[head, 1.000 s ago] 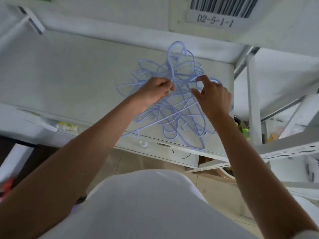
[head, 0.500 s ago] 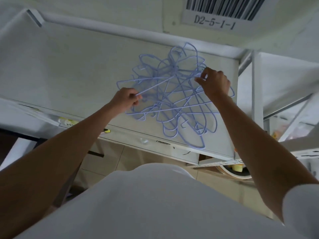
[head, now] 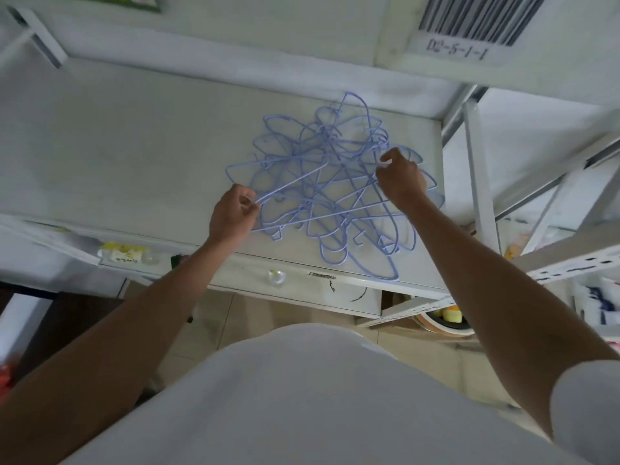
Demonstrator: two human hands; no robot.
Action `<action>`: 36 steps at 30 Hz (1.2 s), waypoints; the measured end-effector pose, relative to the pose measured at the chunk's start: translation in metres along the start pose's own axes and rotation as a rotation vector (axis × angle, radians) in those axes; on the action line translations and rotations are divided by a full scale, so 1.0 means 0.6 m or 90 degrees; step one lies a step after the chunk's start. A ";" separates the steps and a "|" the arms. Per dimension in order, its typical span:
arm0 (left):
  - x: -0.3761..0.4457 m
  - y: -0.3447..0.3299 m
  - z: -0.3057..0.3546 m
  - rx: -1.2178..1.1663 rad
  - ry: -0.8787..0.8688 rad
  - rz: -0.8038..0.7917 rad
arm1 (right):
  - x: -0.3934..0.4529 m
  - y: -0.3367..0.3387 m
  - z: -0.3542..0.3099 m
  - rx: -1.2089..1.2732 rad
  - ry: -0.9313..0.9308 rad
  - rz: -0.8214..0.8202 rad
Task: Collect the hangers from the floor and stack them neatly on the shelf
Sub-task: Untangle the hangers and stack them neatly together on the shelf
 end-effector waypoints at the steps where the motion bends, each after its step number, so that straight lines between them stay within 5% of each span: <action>1: -0.006 0.005 -0.005 0.003 0.014 0.005 | -0.015 0.003 0.003 0.010 0.002 0.016; 8: -0.079 0.022 -0.044 0.070 0.043 0.007 | -0.137 -0.010 0.033 0.051 0.014 0.025; 15: -0.143 0.040 -0.078 -0.009 -0.014 0.063 | -0.280 -0.071 0.028 -0.001 0.001 0.139; 22: -0.219 -0.003 -0.041 -0.031 -0.075 -0.052 | -0.354 -0.086 0.084 0.002 -0.078 0.105; 36: -0.016 -0.052 0.165 0.107 -0.172 -0.012 | -0.238 -0.089 0.125 -0.008 0.007 0.153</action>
Point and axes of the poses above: each hand's wrist, its own x-axis towards the middle knuckle, its own y-axis out of the back of the hand, z = x × y, the point moved 2 cm from there along x, towards the middle knuckle, and after that the axes turned 3 degrees about y, right-handed, at the moved point
